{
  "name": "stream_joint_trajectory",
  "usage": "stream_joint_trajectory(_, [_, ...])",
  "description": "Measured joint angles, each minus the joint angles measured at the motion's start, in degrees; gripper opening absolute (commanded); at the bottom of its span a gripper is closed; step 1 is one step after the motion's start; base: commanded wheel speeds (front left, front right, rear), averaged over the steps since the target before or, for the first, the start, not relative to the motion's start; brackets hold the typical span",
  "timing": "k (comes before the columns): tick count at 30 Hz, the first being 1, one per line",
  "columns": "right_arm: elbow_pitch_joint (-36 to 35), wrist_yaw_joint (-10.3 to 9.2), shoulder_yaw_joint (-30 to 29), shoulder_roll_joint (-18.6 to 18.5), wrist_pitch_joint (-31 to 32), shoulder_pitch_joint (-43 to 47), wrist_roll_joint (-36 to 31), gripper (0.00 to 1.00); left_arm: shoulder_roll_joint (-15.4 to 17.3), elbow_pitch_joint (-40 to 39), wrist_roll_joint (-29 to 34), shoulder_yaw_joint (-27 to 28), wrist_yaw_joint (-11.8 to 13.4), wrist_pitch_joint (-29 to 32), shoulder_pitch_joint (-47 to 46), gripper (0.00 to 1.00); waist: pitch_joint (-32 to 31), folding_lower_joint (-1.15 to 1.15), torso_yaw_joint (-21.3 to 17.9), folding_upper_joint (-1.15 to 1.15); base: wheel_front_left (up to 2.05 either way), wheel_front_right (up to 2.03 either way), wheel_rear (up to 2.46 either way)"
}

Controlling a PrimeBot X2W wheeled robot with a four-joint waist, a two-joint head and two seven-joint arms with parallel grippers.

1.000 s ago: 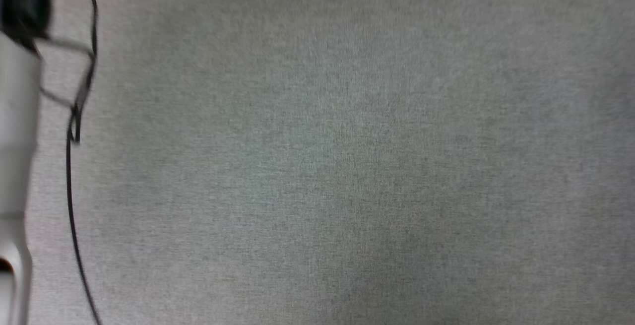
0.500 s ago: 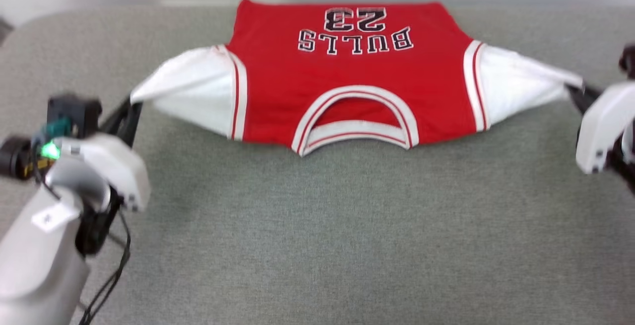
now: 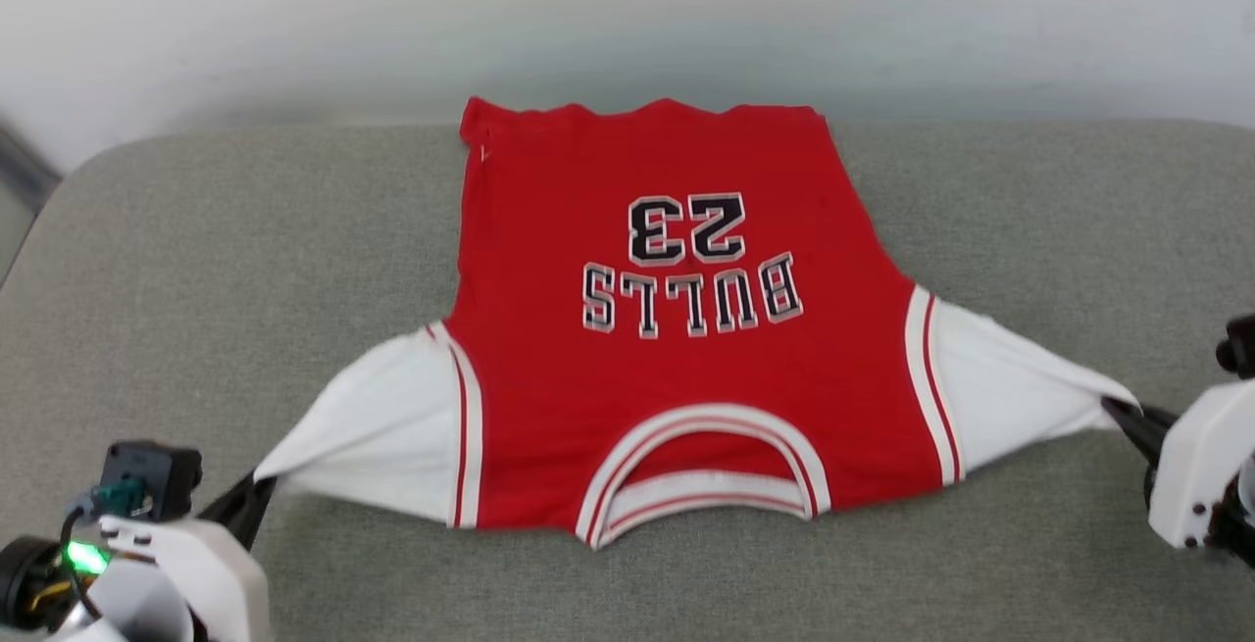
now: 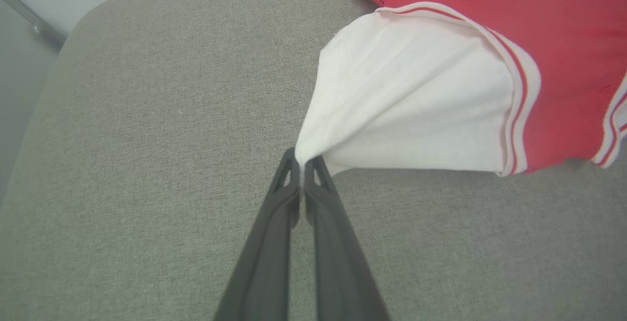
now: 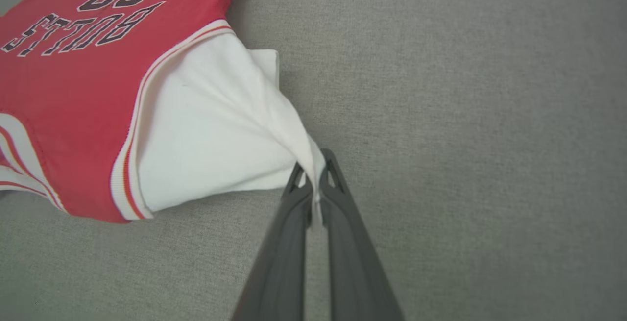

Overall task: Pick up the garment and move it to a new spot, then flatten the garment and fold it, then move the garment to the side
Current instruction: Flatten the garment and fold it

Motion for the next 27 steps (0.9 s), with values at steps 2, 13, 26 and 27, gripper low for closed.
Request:
stream_joint_trajectory(2, [-1.8,0.0,-1.9,0.1,1.6,3.0,0.5,0.0,1.0,-1.8,-0.8,0.4,0.8,0.9,2.9,0.0,-0.9,0.0,-0.1,0.0,0.0,0.0,0.0])
stream_joint_trajectory(13, [-13.2,-0.01,-11.1,3.2,12.9,20.4,-0.4,0.0,4.4,-9.2,-5.8,1.6,3.9,5.0,16.0,0.0,-3.2,0.01,-0.3,0.0,0.0,0.0,0.0])
stream_joint_trajectory(26, [-19.9,-0.03,-14.5,5.3,17.1,22.0,-3.8,1.0,2.5,-13.5,-8.1,0.2,3.3,5.9,16.8,0.0,-1.0,0.02,-0.6,0.0,0.0,0.0,0.0])
stream_joint_trajectory(27, [-20.7,-0.04,-14.3,5.1,17.5,21.7,-3.6,1.0,2.4,-14.4,-8.0,0.1,3.3,6.0,16.7,0.0,-0.5,0.02,-0.4,0.0,0.0,0.0,0.0])
